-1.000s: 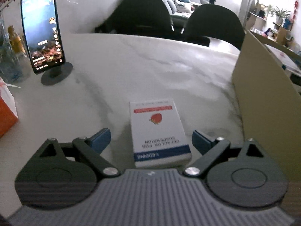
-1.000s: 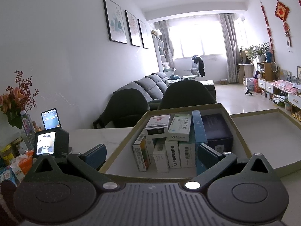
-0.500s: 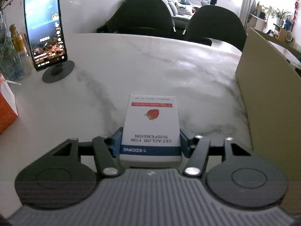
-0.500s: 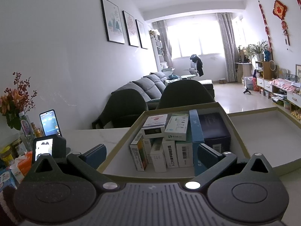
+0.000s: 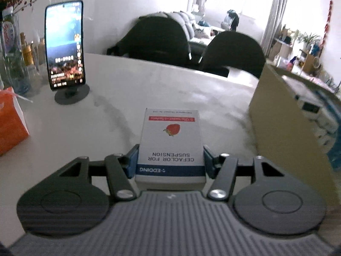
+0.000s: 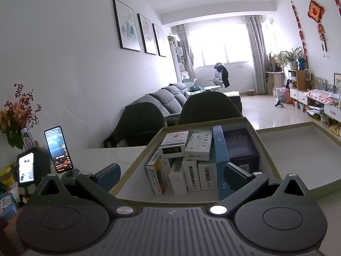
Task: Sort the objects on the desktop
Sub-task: 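Lift the second Cefaclor box with the left gripper and carry it over the cardboard box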
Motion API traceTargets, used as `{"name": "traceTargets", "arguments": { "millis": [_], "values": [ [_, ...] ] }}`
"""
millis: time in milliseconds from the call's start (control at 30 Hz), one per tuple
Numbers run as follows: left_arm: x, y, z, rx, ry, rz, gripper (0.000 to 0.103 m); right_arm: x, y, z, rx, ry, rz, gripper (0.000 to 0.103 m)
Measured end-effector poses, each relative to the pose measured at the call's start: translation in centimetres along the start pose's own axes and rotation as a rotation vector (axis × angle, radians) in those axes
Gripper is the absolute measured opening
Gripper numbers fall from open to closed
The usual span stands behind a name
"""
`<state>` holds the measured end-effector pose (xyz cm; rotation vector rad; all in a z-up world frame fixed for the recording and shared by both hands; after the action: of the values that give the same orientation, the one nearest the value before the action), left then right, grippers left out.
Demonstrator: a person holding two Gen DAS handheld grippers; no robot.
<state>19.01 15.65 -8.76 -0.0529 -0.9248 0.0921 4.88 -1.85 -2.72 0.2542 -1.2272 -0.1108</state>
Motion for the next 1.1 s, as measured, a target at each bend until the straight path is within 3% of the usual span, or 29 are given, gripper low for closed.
{"name": "traceTargets", "arguments": {
  "millis": [300,533,733,1100],
  "values": [
    [1.6,-2.3,4.1,-0.111,-0.081,-0.048,0.057,-0.2,-0.2,-0.3,-0.018,0.007,-0.001,0.103],
    [2.4,-5.4,6.1,-0.230,-0.092,-0.111,0.057,-0.3,-0.9,-0.7,-0.031,0.013,-0.009,0.103],
    [2.6,-8.3,5.7,-0.341,-0.048,-0.140,0.057,-0.1,-1.9,-0.4,-0.045,0.004,-0.024,0.103],
    [2.5,-14.0,3.5,-0.437,0.086,-0.271,0.057,-0.1,-4.8,-0.5,-0.080,0.000,-0.074,0.103]
  ]
}}
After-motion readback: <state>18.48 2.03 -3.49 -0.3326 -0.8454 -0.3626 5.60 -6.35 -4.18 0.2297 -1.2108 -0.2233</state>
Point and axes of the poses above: each gripper's, at about its wrist camera, not at the fingertips, and z roughly against the way its jaws point, y to its left, x to its top, the point moved 5 cm from there along -z, roughly the way its jaws point, and after that the axes turned 2 degrees about -z, right-handed, at the moved point
